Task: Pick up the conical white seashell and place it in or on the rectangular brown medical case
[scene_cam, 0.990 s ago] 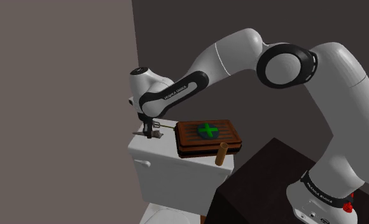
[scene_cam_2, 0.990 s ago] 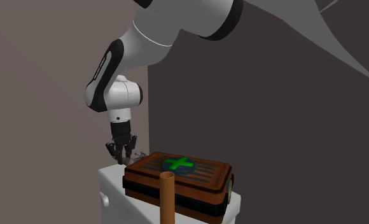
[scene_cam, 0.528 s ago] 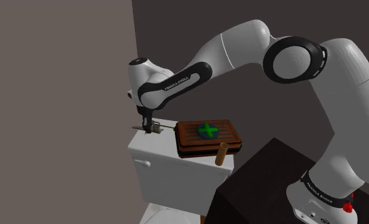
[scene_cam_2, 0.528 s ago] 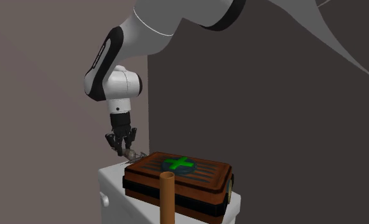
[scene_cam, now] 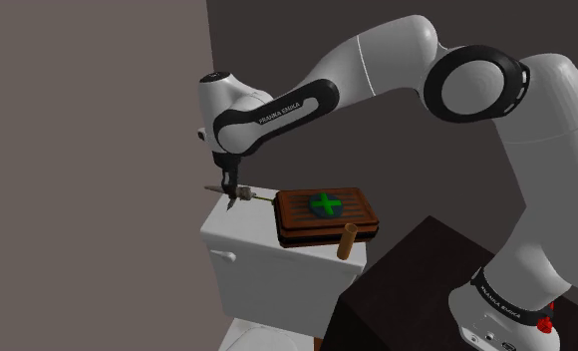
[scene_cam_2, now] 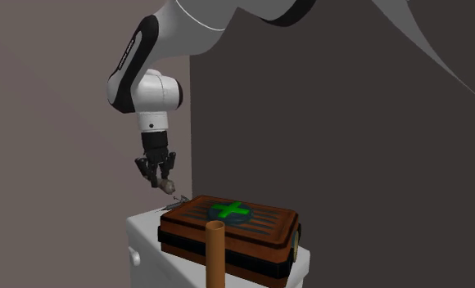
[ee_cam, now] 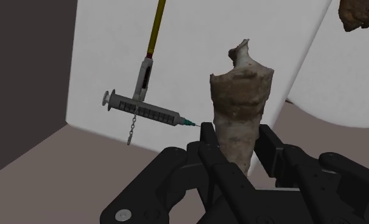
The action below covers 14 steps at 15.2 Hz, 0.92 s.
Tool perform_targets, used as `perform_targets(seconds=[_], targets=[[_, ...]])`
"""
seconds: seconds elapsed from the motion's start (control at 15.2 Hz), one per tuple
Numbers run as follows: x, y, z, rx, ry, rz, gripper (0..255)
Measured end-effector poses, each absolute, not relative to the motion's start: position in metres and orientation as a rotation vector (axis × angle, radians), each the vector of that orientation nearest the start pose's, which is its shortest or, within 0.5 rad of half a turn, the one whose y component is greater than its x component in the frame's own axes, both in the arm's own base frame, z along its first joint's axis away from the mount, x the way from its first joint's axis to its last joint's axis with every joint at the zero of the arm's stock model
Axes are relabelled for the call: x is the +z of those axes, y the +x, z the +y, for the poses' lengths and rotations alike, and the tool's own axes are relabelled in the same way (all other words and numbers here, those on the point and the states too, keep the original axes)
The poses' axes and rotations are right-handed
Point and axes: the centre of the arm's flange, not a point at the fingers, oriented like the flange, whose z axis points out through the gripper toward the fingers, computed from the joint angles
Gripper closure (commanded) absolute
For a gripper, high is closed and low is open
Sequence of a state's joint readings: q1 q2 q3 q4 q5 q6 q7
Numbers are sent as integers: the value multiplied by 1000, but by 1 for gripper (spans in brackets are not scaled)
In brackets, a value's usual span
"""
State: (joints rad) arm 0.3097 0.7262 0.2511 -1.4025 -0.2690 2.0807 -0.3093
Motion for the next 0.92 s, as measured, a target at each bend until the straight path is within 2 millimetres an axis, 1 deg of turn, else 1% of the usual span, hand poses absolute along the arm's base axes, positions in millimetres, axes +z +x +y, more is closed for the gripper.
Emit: perform_targets(seconds=[0.59, 0.92], targets=[[330, 640, 343, 23, -2858, -1462, 255], [352, 640, 344, 23, -2858, -1462, 255]])
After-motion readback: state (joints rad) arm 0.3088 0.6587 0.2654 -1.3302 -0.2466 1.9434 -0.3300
